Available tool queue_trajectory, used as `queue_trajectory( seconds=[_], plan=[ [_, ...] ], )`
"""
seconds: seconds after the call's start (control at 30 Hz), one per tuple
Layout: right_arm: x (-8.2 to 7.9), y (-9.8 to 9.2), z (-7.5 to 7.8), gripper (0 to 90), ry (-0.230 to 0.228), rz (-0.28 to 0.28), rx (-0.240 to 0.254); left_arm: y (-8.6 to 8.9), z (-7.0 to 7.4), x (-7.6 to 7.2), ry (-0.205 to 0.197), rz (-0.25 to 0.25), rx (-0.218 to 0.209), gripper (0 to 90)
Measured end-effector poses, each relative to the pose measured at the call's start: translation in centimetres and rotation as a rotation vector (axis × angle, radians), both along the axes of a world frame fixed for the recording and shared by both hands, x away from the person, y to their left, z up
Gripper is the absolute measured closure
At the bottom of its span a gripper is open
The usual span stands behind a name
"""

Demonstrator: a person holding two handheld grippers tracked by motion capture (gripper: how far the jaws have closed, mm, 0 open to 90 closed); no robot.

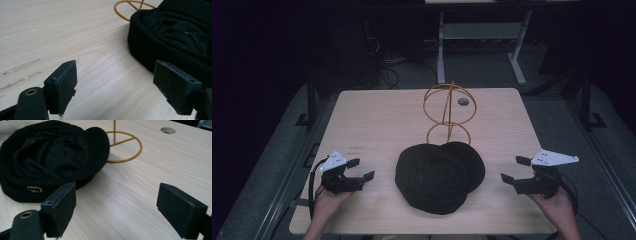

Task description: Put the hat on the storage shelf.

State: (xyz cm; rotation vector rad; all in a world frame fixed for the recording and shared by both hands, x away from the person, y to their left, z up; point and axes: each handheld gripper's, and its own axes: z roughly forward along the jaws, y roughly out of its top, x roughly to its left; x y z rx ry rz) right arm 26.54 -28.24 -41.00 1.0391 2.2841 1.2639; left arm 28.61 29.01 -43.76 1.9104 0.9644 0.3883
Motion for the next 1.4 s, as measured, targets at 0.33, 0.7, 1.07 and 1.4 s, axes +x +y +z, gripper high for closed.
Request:
queue_trajectory(
  seconds=[0.33, 0.7, 1.07, 1.4],
  plan=[
    [-0.1, 2.0, 1.2, 14.8, -0.007, 0.064, -0.011, 0.3, 0.0, 0.1, 0.000, 0.015, -0.003, 19.1],
    [-0.2, 5.8, 2.4, 14.9, 0.013, 0.200, -0.051, 0.4, 0.0, 0.1, 0.007, 0.018, -0.003, 19.1],
    [0.2, 9.0, 3.0, 15.0, 0.021, 0.287, -0.074, 0.3, 0.1, 0.1, 0.004, 0.011, -0.022, 19.1],
    [0.2, 11.1, 2.8, 15.3, 0.037, 0.347, -0.101, 0.2, 0.1, 0.1, 0.007, 0.011, -0.016, 19.1]
  ],
)
